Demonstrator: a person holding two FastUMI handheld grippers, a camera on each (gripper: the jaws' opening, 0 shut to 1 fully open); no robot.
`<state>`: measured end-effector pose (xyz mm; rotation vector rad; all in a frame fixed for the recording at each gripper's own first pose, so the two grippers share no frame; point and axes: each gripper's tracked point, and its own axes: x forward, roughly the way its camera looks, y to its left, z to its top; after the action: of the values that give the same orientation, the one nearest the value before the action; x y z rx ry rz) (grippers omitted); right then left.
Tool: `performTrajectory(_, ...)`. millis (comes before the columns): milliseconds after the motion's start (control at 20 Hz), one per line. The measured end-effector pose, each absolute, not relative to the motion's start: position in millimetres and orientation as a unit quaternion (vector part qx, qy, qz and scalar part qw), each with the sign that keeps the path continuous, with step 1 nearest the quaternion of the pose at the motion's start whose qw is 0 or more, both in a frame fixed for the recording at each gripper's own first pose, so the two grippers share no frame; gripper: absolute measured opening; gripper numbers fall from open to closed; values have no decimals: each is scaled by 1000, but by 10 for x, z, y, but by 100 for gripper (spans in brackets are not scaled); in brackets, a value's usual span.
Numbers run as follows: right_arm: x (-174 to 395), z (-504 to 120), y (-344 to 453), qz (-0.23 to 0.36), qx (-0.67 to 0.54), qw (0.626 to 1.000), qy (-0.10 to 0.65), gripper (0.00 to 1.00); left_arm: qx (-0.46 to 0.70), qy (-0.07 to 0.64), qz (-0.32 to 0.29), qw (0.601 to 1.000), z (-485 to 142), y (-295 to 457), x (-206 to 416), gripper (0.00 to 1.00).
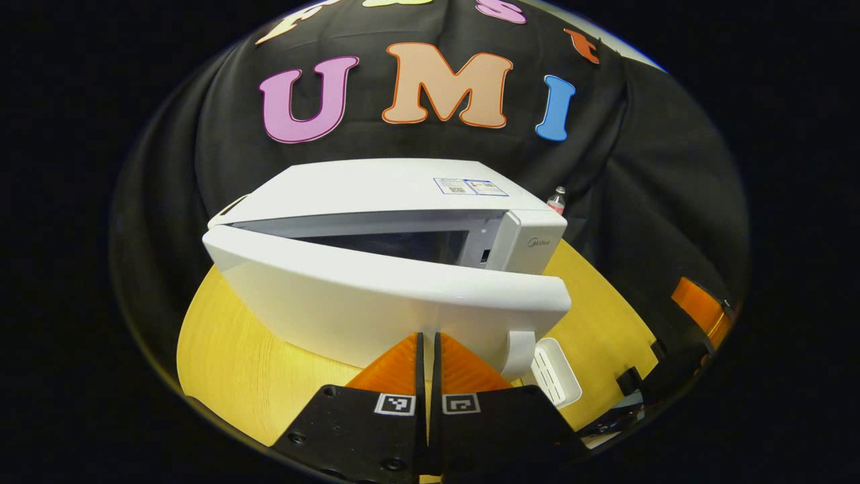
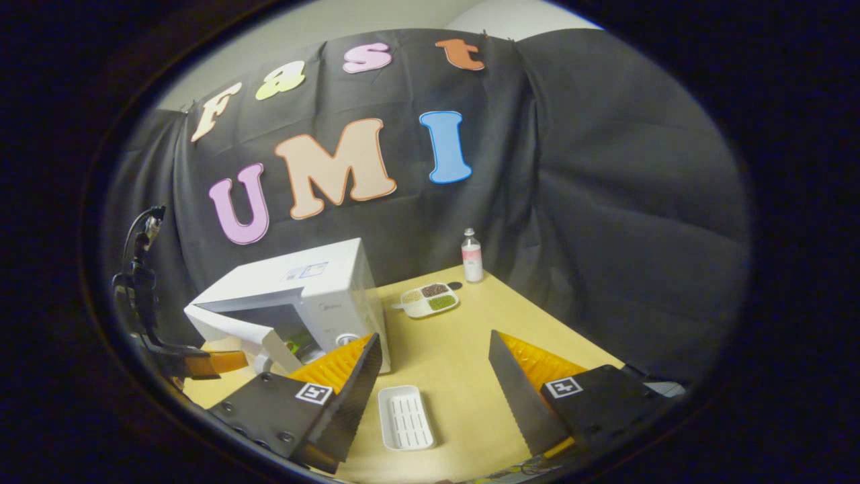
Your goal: Open the microwave oven with the left hand, put the food in, and close the microwave oven.
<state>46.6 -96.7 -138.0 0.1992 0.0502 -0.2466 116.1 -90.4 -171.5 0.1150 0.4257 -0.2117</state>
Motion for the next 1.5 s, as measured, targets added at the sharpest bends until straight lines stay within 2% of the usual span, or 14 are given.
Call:
performTrajectory(50,460,-1385,-1006,-125,102,987,25,98,56,210,-105,970,-1753,-963,1212,1)
performTrajectory(100,453,-1398,-1064,-129,102,986,25,89,52,208,-107,971,-1750,-1009,1259,1)
performTrajectory(150,440,-1388,-1103,-133,102,986,23,89,47,207,-109,971,-1755,-1062,1312,0)
performTrajectory(200,446,-1368,-1121,-134,101,986,20,98,44,207,-110,971,-1754,-1099,1352,0)
performTrajectory(250,449,-1351,-1132,-133,100,986,18,89,41,207,-111,971,-1756,-1127,1408,0)
performTrajectory(800,530,-1394,-1211,-119,83,989,33,89,17,195,-67,978,-1710,-1179,1774,1)
performTrajectory(1300,623,-1407,-1311,-117,68,990,41,89,-10,180,-44,983,-1694,-1186,1809,0)
performTrajectory(1350,626,-1409,-1315,-117,68,990,41,98,-11,178,-44,983,-1693,-1187,1819,0)
performTrajectory(1500,646,-1424,-1318,-113,66,990,44,98,-5,163,-42,986,-1621,-1168,1900,0)
